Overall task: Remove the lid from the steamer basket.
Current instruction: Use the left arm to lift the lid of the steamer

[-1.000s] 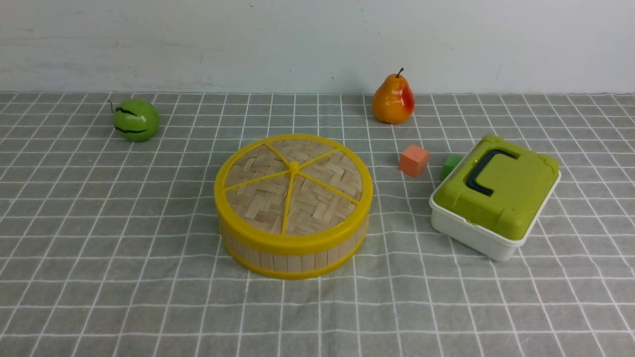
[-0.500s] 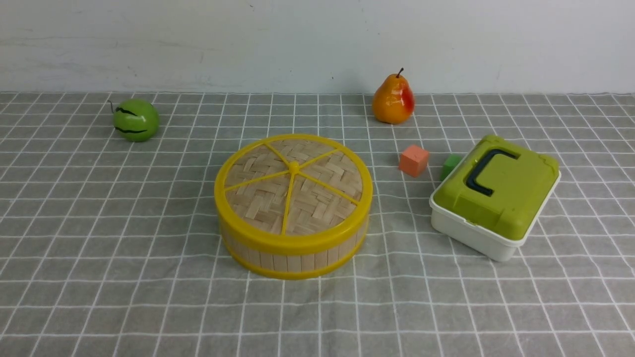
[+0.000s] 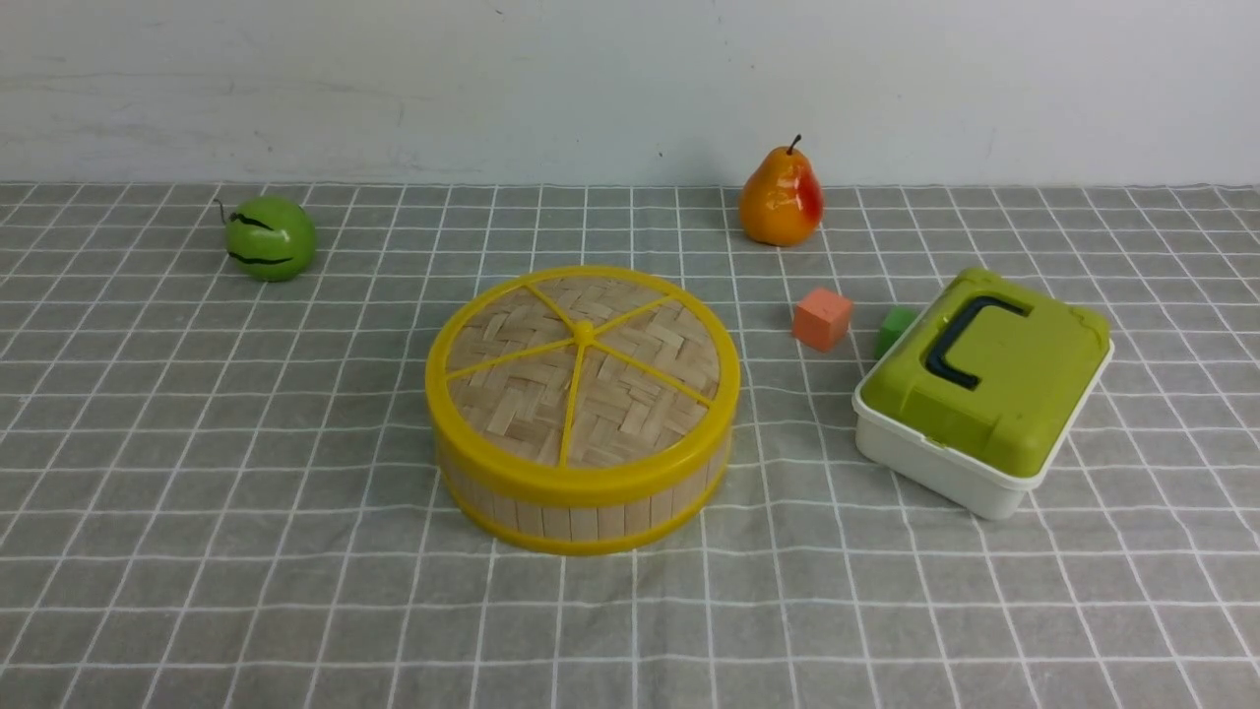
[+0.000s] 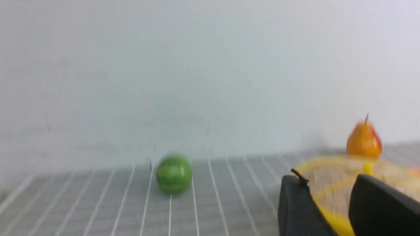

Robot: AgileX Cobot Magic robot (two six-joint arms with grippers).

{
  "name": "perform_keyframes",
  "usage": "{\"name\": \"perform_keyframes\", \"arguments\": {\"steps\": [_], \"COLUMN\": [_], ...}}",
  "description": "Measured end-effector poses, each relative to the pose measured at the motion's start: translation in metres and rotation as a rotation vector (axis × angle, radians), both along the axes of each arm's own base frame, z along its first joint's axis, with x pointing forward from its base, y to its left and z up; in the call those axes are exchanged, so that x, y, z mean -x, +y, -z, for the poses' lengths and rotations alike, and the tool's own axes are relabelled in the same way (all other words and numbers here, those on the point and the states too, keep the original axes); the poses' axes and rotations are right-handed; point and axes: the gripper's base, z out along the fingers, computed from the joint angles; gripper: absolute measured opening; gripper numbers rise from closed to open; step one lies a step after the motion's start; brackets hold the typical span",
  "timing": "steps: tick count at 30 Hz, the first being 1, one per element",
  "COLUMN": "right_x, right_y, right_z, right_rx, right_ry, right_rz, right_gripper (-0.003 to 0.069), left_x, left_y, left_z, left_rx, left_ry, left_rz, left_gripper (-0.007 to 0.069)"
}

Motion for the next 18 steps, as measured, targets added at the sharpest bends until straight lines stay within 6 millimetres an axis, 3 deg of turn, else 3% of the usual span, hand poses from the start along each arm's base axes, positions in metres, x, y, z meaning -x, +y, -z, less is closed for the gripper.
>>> {"name": "perform_keyframes", "arguments": {"steps": [6, 12, 15, 18], "right_x": [0.000, 0.000, 0.000, 0.000], "right_y": [0.000, 0.000, 0.000, 0.000], "right_z": [0.000, 0.000, 0.000, 0.000], "right_rx": [0.000, 0.000, 0.000, 0.000], "right_ry": [0.000, 0.000, 0.000, 0.000], "right_rz": [0.000, 0.000, 0.000, 0.000], "right_gripper": [0.0243, 0.0243, 0.0243, 0.0243], "left_x": [0.011, 0.020, 0.027, 0.035], "left_y": [-0.002, 0.002, 0.010, 0.010], "left_z": [-0.022, -0.037, -0.071, -0.112], "left_rx": [0.034, 0.271, 0.441, 0.397], "left_ry": [-0.273, -0.406, -0.363, -0.254], "left_rz": [0.036, 0.130, 0.144, 0.110], "left_gripper": [0.0238, 0.0237, 0.0177, 0.0044]}}
